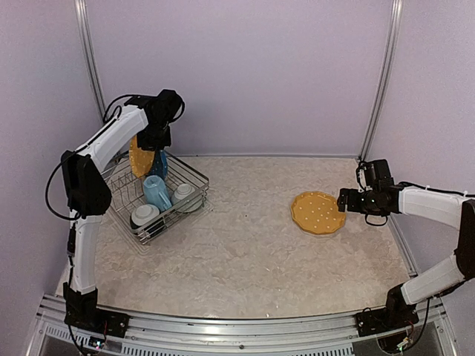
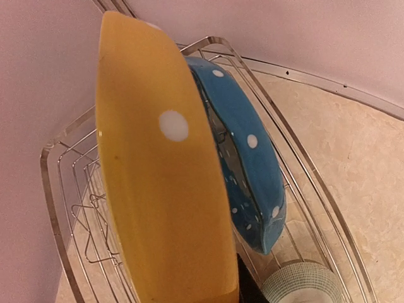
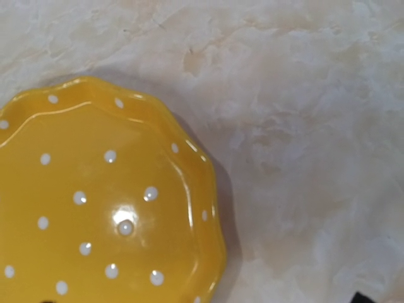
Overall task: Unload the mixed dishes from the dish rack
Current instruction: Pass from the left arm to the right
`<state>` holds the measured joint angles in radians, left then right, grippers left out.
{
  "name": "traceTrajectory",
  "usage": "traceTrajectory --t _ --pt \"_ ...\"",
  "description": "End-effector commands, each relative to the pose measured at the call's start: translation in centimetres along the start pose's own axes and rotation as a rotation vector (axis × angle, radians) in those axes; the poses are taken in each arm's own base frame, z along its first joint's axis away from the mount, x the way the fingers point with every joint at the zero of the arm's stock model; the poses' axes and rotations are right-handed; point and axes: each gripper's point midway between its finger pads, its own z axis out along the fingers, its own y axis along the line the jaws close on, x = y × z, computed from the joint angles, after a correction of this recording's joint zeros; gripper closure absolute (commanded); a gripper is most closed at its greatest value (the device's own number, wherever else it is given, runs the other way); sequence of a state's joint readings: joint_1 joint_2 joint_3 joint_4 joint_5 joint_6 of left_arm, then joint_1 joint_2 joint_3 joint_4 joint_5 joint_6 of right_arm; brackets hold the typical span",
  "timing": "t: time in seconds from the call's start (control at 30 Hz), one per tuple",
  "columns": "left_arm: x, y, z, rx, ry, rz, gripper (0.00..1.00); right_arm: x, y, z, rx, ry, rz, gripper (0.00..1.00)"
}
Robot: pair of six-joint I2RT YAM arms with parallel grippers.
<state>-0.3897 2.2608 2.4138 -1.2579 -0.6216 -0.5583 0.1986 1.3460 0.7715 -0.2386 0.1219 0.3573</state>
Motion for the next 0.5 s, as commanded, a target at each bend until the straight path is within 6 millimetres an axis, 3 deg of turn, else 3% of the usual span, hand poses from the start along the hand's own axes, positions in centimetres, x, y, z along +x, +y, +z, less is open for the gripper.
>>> traceTrajectory --t 0.0,0.27,0.47 --pt "-4.3 3.9 -5.3 -0.092 -0.174 0.004 1.00 0.2 0.0 -0.5 0.008 -0.002 -0.001 0.00" --pt "-4.4 4.2 -6.6 -0.148 -0.211 0.059 1.00 0.3 0.2 -0.5 -0.001 0.000 0.002 0.00" --pt "-2.9 2.6 -8.5 -0.113 -0.220 0.146 1.00 0.3 0.5 -0.4 -0.020 -0.001 0.010 0.00"
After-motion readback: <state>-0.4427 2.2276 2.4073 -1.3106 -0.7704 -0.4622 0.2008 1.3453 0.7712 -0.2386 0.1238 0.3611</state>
